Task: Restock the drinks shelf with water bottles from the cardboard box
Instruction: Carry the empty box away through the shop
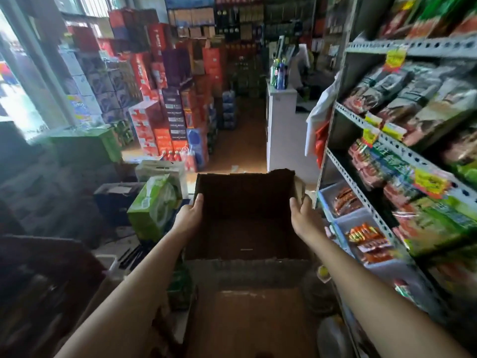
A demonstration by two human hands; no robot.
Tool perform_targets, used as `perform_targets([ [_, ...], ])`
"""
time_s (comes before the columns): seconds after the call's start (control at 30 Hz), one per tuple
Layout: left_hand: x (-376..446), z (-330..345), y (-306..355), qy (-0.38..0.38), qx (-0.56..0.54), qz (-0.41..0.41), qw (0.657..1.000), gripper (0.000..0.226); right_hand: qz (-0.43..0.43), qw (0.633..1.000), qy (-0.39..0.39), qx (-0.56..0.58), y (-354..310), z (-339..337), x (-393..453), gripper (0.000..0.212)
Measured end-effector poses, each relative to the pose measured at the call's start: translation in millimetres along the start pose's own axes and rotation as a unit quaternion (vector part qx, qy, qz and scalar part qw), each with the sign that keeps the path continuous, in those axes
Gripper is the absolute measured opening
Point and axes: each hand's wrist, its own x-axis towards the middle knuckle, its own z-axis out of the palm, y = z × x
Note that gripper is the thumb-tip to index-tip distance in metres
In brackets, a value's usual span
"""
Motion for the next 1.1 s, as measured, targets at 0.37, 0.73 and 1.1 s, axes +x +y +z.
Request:
perform_targets([
  [0.37, 274.1, 51.7, 116.4, 0.031, 0.008, -0.016, 0.999, 0.068, -0.024, 1.0, -0.018, 0.011, -86.1, 57.8, 325.0, 0.058],
  [0.73, 606.6, 125.7, 215.2, 0.028, 0.006, 0.004, 1.0, 0.064, -0.034, 0.999, 0.007, -0.009, -162.9, 146.0, 659.6, 0.058],
  [1.1, 930.6, 216.8, 343.3, 0.037, 0.048, -0.007, 0.998, 0.067, -0.019, 0.999, 0.038, -0.003, -233.3, 192.0, 1001.1, 0.058],
])
